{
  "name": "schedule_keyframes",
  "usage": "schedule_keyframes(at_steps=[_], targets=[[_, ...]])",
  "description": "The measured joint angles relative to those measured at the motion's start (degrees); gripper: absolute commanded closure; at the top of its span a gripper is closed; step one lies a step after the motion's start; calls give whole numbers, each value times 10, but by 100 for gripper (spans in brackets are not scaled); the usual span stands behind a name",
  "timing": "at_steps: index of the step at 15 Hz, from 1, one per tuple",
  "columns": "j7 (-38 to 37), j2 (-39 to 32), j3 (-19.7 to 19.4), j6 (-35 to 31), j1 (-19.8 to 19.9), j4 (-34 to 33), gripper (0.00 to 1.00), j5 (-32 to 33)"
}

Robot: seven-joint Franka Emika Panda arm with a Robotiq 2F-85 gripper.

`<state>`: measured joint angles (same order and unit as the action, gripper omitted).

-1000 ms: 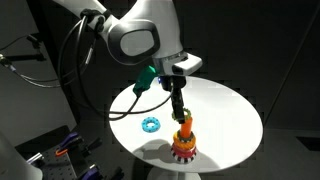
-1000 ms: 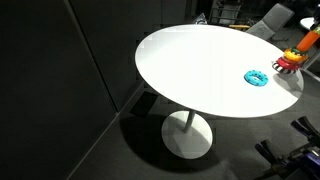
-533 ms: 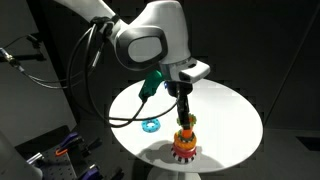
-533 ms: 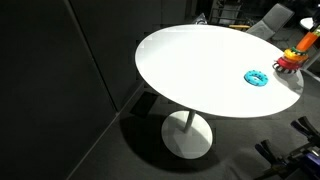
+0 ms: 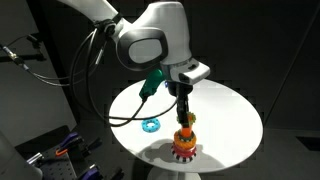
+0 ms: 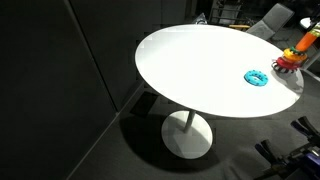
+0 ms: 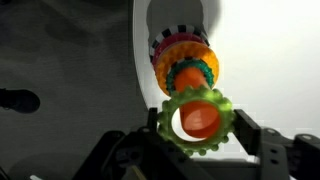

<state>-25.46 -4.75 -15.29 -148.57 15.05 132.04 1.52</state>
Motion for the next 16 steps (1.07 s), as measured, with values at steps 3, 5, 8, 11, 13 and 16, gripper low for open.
schedule_keyframes(at_steps=[3, 5, 8, 11, 13, 16], targets=[[0, 0, 0, -6, -2, 0, 51, -1], [0, 0, 0, -9, -2, 0, 51, -1], [0, -1, 0, -10, -3, 0, 51, -1], [0, -4, 1, -10, -6, -1, 51, -10], [1, -8, 2, -10, -9, -1, 51, -19], [2, -16, 3, -10, -14, -1, 51, -28]])
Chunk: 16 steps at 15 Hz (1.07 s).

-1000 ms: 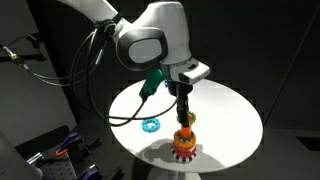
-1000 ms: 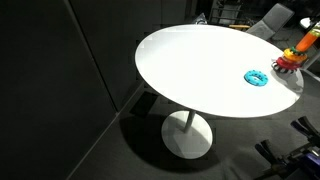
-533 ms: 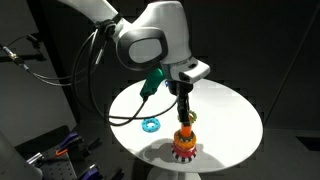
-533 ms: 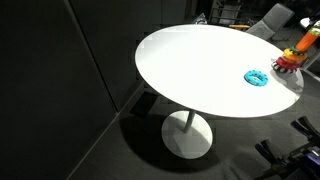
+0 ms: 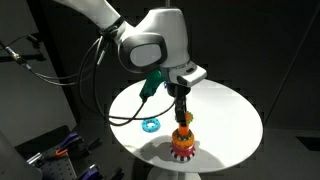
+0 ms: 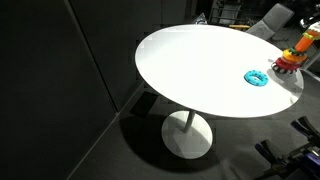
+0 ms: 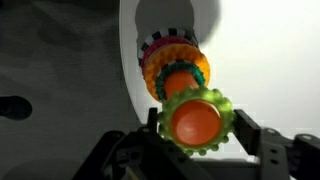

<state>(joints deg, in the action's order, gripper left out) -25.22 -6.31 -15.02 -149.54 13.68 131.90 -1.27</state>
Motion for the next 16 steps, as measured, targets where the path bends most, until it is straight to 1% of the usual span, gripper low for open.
schedule_keyframes(at_steps=[4, 8, 9, 10, 11, 12, 16], targets=[[7, -8, 1, 2, -3, -1, 51, -12], [31, -11, 5, 26, -3, -1, 51, -39], [35, -11, 6, 32, -3, -2, 37, -42], [40, -11, 7, 39, -3, -2, 14, -45], [45, -11, 8, 45, -3, -2, 6, -49], [50, -11, 9, 51, -3, -3, 0, -51], [63, -11, 10, 70, -3, -8, 0, -61]])
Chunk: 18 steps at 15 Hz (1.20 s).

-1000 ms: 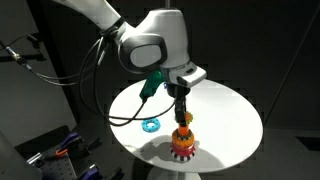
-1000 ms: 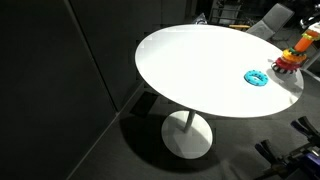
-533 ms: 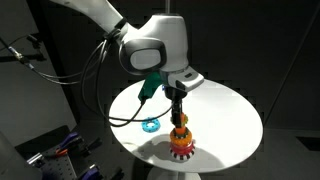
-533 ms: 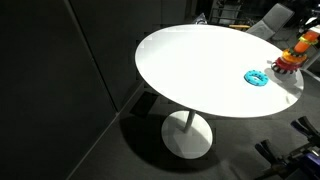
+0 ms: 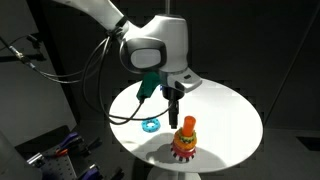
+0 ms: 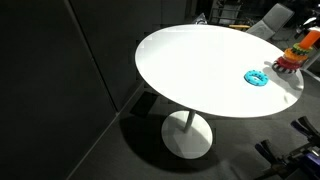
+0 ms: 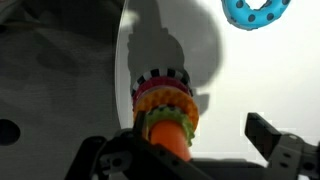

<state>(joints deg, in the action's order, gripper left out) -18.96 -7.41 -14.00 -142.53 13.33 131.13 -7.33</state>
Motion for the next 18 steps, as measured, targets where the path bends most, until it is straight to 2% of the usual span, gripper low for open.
schedule_keyframes(at_steps=[18], targets=[[6, -15, -16, 11, 4, -34, 0, -2]])
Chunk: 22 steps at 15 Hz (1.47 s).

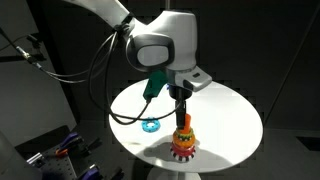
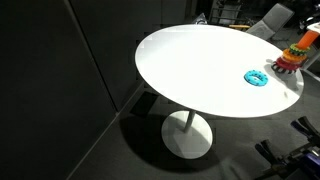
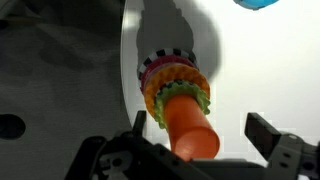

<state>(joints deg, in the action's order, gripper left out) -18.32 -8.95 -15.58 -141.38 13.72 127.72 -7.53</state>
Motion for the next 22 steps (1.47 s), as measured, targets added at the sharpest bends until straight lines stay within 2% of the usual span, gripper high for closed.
schedule_keyframes(at_steps=[1, 2, 6, 9, 22], targets=[[0, -3, -1, -2, 0, -2, 25, 1], [-1, -6, -3, -6, 0, -4, 25, 2], [-2, -15, -5, -28, 0, -6, 60, 5], [-2, -17, -5, -36, -1, -6, 81, 11], [-2, -16, 0, -36, -30, -4, 81, 35]])
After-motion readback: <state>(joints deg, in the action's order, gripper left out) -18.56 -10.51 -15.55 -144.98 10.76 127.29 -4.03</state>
